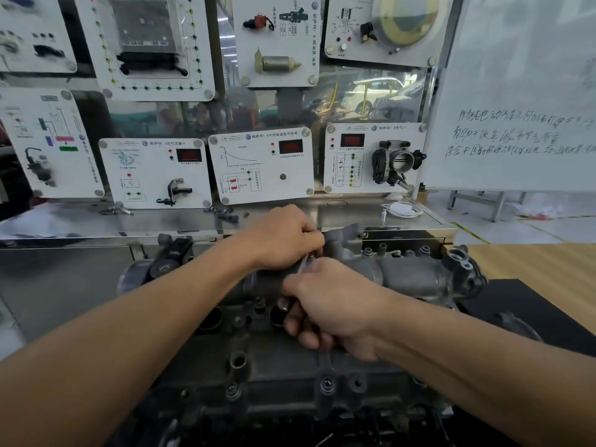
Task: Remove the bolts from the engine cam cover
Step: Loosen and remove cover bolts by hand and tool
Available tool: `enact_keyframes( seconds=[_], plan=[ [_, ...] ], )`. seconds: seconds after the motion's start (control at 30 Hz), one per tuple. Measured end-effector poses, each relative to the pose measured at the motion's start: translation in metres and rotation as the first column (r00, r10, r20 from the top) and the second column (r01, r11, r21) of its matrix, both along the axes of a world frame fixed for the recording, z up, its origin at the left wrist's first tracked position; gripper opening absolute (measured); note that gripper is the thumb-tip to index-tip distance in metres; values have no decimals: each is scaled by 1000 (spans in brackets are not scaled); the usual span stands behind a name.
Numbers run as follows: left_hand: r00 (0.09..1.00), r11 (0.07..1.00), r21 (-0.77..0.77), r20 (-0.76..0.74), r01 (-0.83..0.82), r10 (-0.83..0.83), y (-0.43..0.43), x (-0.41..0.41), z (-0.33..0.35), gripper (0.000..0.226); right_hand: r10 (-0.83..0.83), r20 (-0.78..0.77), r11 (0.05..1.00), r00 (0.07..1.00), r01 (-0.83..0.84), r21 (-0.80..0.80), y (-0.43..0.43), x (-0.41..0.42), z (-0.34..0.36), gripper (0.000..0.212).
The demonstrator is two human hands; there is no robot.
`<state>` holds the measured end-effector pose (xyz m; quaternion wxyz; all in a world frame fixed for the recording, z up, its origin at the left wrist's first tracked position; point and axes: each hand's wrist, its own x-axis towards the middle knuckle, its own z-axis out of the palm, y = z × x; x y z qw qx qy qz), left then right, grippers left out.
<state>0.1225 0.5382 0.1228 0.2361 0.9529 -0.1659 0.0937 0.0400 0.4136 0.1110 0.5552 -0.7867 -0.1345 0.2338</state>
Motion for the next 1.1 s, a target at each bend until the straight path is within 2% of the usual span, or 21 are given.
enact_keyframes(
  seconds=[0.1, 0.2, 0.27, 0.33, 0.37, 0.47, 0.53, 0.6, 0.8, 0.9, 0.97, 1.03, 1.1],
  plan=[
    [998, 999, 7, 39, -45, 44, -5, 1, -2, 31, 2, 38, 997, 999, 1, -83, -30, -1, 7, 28],
    [995, 997, -12, 59, -77, 78, -9, 2, -3, 40, 59, 169, 957, 984, -8, -290, -54, 6, 23, 33],
    [994, 997, -33, 76, -76, 78, -9, 1, -5, 48, 201, 375, 854, 905, 25, -520, -60, 12, 30, 35],
    [994, 996, -64, 86, -59, 64, -6, -1, -6, 53, 405, 546, 671, 733, 167, -723, -59, 17, 35, 34],
    [995, 996, -73, 83, -47, 53, -5, -2, -5, 54, 465, 579, 593, 670, 251, -765, -61, 20, 36, 33],
    [999, 998, -59, 32, 2, 0, -1, -3, -3, 50, 452, 644, 453, 618, 463, -762, -79, 38, 39, 32],
    [999, 999, -9, 23, 34, -34, 1, -5, 1, 36, 481, 673, 370, 562, 565, -737, -93, 53, 37, 22],
    [997, 996, 50, 36, 72, -74, 2, -8, 5, 22, 534, 685, 332, 495, 622, -709, -99, 65, 33, 16],
    [993, 976, 202, 68, 81, -96, 1, -10, 10, 15, 621, 679, 327, 390, 658, -678, -105, 85, 27, 13],
    [987, 988, 119, 122, 95, -109, 3, -13, 19, 18, 603, 710, 357, 363, 674, -647, -110, 79, 36, 20],
    [984, 996, 44, 157, 78, -85, 11, -15, 32, 16, 537, 776, 479, 330, 638, -603, -109, 66, 44, 37],
    [981, 994, 94, 182, 49, -65, 24, -18, 46, 16, 443, 829, 653, 341, 510, -560, -96, 45, 51, 48],
    [982, 980, 196, 172, 37, -71, 37, -22, 61, 17, 342, 806, 811, 483, 282, -513, -77, 26, 54, 54]
  ],
)
